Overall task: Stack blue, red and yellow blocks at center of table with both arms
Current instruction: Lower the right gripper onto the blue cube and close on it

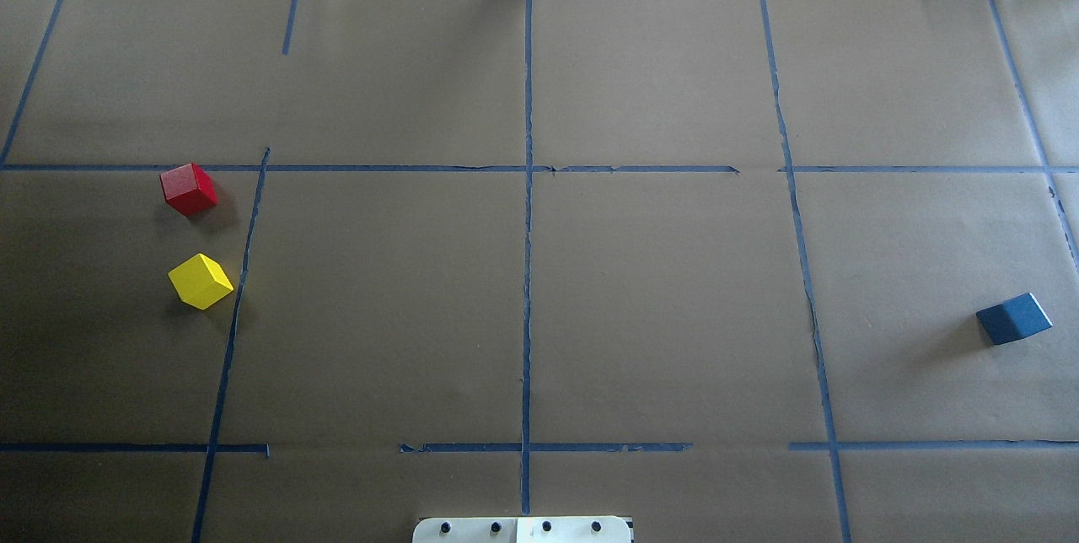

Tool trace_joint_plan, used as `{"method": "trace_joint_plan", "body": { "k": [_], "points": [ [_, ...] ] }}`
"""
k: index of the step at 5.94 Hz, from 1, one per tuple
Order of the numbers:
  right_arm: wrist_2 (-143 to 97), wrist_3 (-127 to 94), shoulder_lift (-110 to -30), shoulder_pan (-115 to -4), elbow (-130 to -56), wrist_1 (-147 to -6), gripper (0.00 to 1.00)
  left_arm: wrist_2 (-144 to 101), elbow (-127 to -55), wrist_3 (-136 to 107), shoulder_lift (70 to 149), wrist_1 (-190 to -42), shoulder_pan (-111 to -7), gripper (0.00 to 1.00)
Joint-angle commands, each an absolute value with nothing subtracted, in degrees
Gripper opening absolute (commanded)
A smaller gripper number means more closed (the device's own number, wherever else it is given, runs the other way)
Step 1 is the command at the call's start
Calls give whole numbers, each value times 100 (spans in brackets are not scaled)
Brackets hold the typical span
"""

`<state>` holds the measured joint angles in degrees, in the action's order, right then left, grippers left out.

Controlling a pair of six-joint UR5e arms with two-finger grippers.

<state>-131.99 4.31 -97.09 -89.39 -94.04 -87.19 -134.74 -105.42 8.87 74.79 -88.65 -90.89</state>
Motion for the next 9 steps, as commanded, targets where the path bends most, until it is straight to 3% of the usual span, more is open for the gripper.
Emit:
{"method": "trace_joint_plan", "body": {
  "k": [1,5,7,9],
  "points": [
    [-13210,413,-9703,-8938,-9404,-8449,100,-13482,-10556,896,7479,-8886,-9070,100],
    [-13834,-179,-9676,-8159,-9448,-7289,100,-13631,-10564,896,7488,-9000,-8956,100],
    [-13467,-2353,-9975,-7248,-9448,-5318,100,-13913,-10556,879,7488,-9000,-8947,100],
    [-13020,-2505,-10280,-6596,-9727,-5212,100,-13913,-10556,879,7479,-9000,-8947,100]
  ]
}}
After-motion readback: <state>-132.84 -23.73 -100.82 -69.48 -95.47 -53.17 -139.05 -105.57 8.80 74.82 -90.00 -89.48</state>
